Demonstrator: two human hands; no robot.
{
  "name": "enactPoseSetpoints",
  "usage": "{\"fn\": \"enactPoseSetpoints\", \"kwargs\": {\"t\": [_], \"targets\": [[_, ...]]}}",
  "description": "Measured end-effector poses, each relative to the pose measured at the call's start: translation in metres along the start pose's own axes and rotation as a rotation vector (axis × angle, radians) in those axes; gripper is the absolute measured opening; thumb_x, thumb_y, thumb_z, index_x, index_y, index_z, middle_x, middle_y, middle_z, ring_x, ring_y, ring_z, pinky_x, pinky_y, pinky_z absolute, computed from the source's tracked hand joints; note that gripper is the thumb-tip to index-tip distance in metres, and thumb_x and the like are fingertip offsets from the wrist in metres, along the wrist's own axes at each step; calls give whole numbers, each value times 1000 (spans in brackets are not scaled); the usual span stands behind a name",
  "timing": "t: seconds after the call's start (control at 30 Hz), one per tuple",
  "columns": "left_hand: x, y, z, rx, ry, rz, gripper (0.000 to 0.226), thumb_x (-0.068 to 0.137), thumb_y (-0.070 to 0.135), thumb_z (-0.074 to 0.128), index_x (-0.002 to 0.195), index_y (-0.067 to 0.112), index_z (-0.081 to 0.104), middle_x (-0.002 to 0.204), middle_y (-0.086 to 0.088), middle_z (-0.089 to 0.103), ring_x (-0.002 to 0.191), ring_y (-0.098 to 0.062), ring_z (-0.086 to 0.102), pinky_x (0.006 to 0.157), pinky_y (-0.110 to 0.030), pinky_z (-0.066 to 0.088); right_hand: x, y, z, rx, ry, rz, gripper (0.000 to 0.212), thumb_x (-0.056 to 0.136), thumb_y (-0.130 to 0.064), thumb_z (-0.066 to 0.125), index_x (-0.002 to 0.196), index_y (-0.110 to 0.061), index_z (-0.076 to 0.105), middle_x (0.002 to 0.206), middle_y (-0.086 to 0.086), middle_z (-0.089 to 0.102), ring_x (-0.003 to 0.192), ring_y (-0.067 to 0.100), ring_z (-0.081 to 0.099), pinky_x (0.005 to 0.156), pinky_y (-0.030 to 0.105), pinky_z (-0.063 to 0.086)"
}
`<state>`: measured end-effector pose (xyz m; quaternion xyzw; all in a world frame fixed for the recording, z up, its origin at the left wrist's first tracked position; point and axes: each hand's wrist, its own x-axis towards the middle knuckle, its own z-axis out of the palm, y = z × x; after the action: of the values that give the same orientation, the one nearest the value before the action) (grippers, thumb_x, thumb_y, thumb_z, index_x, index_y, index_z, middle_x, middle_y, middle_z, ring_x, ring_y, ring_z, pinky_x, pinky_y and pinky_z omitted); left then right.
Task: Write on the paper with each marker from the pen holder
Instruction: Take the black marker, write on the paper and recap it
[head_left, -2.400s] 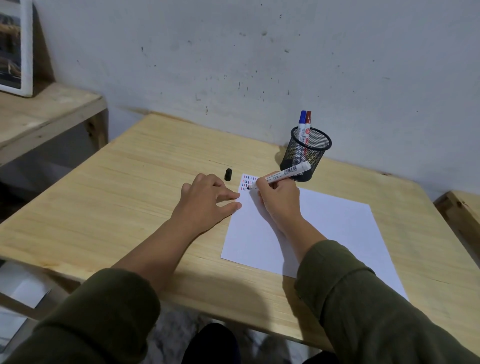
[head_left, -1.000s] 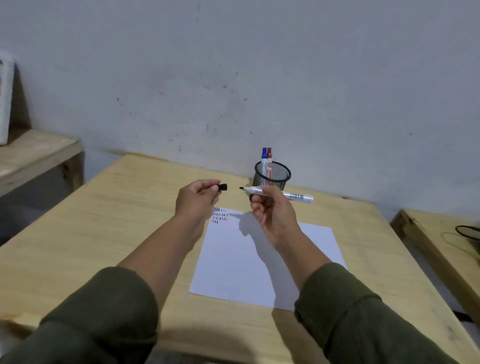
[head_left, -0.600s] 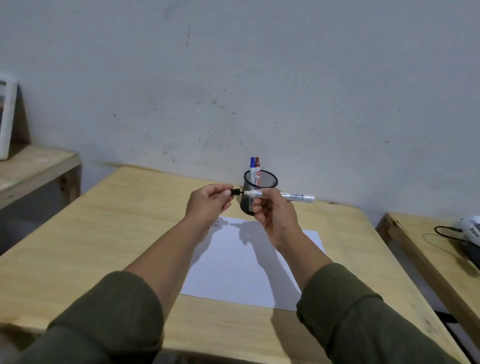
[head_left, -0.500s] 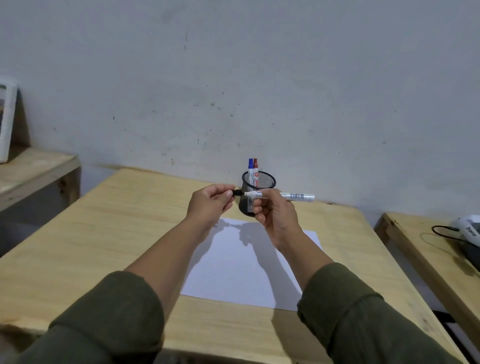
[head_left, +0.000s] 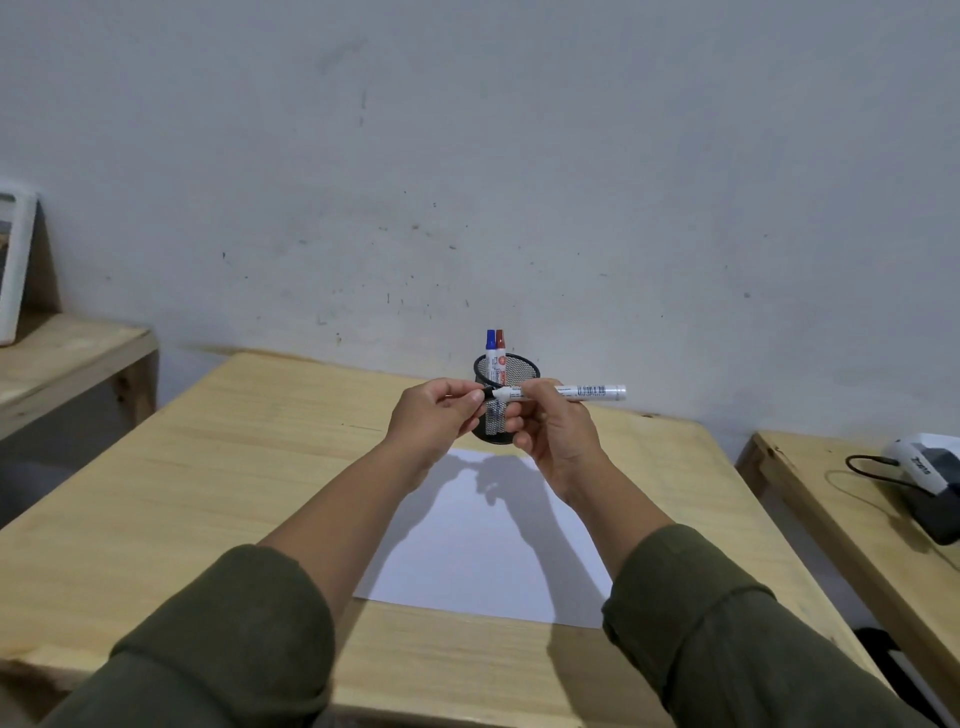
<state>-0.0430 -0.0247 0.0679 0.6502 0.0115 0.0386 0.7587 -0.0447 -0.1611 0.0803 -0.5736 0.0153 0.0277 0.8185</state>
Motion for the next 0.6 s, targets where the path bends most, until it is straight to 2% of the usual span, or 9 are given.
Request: {"fn": "enactPoseSetpoints", "kwargs": {"t": [0.3, 0.47, 0.53, 0.6], "targets": [[-6, 8, 3, 0, 0, 15, 12, 86, 5, 60, 80, 15, 64, 76, -4, 64, 72, -9, 62, 76, -18, 54, -8, -9, 0, -86, -34, -39, 16, 89, -7, 54, 74, -8, 60, 59, 7, 56, 45, 14, 50, 39, 19, 38], [-11, 10, 2, 206, 70, 151, 12, 81, 10, 66, 78, 22, 67, 80, -2, 69, 82, -19, 66, 84, -30, 54, -10, -10, 3, -39, -41, -47, 21, 90, -9, 54, 70, -6, 59, 55, 7, 55, 41, 13, 49, 38, 18, 38], [-14, 13, 3, 300, 118, 210, 8, 80, 13, 67, 80, 21, 68, 81, 1, 69, 82, -17, 66, 80, -25, 53, -10, -10, 4, 5, -36, -38, 24, 91, -10, 53, 69, -6, 58, 51, 5, 55, 39, 11, 49, 38, 17, 38], [-18, 16, 6, 380, 158, 276, 7, 81, 13, 67, 86, 18, 69, 79, 5, 68, 76, -8, 63, 70, -9, 47, -11, -7, 5, 71, -25, -20, 25, 92, -11, 53, 67, -7, 58, 48, 3, 56, 40, 10, 50, 38, 16, 40]]}}
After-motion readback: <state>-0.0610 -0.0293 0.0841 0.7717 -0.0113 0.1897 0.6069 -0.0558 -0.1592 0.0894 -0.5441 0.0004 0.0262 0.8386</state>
